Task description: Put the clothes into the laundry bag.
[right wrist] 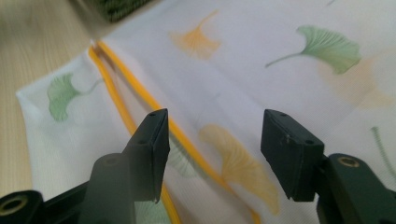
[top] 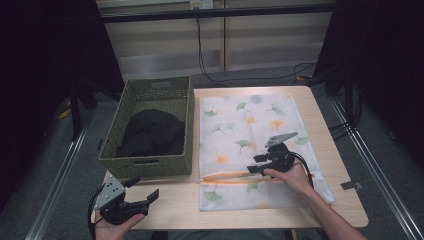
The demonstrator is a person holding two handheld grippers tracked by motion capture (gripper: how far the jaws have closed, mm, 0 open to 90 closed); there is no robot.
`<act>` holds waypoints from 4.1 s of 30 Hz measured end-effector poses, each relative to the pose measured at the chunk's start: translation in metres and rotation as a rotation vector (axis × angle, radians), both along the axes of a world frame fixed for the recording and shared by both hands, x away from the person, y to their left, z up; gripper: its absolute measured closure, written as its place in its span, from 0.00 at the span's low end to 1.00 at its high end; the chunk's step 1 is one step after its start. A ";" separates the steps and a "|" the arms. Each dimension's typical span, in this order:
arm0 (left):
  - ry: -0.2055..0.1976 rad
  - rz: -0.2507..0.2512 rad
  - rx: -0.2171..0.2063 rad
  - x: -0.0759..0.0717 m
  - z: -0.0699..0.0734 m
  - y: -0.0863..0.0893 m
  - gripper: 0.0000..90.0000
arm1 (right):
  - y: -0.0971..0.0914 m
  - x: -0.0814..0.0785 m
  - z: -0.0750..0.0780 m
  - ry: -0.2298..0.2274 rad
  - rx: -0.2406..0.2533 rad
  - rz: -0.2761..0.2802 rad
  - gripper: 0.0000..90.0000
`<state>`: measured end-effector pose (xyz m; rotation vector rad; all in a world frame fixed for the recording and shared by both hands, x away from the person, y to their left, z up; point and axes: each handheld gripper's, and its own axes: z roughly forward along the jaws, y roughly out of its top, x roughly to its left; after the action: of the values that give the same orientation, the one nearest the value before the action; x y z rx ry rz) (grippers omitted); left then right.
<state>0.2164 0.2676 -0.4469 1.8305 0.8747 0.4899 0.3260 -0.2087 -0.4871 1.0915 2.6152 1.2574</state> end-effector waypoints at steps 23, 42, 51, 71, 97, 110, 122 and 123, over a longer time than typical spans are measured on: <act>-0.003 -0.012 0.012 0.000 0.000 -0.002 0.18 | 0.009 -0.009 -0.015 -0.160 -0.166 0.045 0.64; -0.002 -0.009 0.017 0.000 0.000 -0.002 0.18 | 0.000 0.002 -0.016 -0.088 -0.098 -0.048 1.00; -0.006 -0.008 0.012 0.000 0.001 -0.001 0.18 | -0.001 0.002 -0.009 -0.084 -0.038 -0.069 1.00; -0.004 -0.003 0.007 0.000 0.001 -0.001 0.16 | -0.008 0.003 0.019 -0.127 0.095 -0.119 1.00; -0.005 0.012 -0.001 -0.001 0.002 0.000 0.16 | -0.013 0.013 0.048 -0.226 0.191 -0.160 1.00; -0.011 0.008 0.000 -0.002 0.003 -0.001 0.16 | -0.011 0.023 0.071 -0.269 0.225 -0.163 1.00; -0.032 0.002 0.041 0.005 0.017 0.002 0.15 | -0.016 0.026 0.078 -0.307 0.309 -0.187 1.00; -0.031 -0.011 0.046 0.008 0.022 0.002 0.15 | -0.015 0.027 0.077 -0.298 0.302 -0.180 1.00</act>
<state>0.2248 0.2697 -0.4253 1.8639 0.8386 0.5345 0.3528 -0.2239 -0.4101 1.0505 2.1115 1.6615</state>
